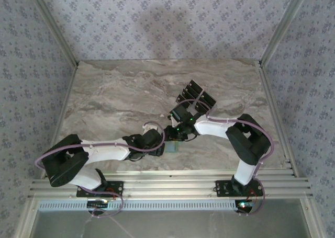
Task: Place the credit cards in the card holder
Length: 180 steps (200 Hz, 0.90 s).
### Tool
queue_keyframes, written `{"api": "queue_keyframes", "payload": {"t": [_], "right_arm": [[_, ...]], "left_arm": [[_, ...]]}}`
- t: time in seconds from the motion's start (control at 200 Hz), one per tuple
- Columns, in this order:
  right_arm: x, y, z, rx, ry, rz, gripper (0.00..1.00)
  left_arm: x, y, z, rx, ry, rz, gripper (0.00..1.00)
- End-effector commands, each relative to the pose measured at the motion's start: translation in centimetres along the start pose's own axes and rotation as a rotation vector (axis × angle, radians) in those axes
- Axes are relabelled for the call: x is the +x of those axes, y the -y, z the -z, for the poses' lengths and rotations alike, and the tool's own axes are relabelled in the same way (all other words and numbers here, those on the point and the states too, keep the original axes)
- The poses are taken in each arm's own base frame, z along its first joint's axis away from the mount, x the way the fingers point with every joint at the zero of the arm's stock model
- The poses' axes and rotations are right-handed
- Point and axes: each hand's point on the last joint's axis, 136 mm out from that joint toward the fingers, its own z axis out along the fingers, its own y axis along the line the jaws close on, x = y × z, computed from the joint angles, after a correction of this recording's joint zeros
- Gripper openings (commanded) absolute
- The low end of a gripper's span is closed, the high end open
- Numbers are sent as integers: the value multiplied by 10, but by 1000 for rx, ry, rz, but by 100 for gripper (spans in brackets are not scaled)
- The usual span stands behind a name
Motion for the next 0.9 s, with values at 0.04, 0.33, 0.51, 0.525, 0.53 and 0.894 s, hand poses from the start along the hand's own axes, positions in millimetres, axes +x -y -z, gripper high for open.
{"api": "queue_keyframes", "payload": {"t": [0.04,0.33,0.51,0.525,0.53,0.894], "right_arm": [[1,-14,-1,-28,-32,12,48],[0,-29,1,-25,-37,39,48],[0,-39,0,-23,-43,56,49],[0,-40,0,-24,-43,57,49],[-1,-40,1,-25,-43,58,49],[-8,-77,-17,-68,-112,87,49]], "left_arm": [[-2,-8,9,-26,23,13,95],[-15,-25,37,-54,108,88,99],[-20,-40,54,-66,154,149,100],[-22,-41,56,-65,158,159,100],[-22,-42,56,-65,158,163,100],[-80,-76,65,-53,137,377,100]]}}
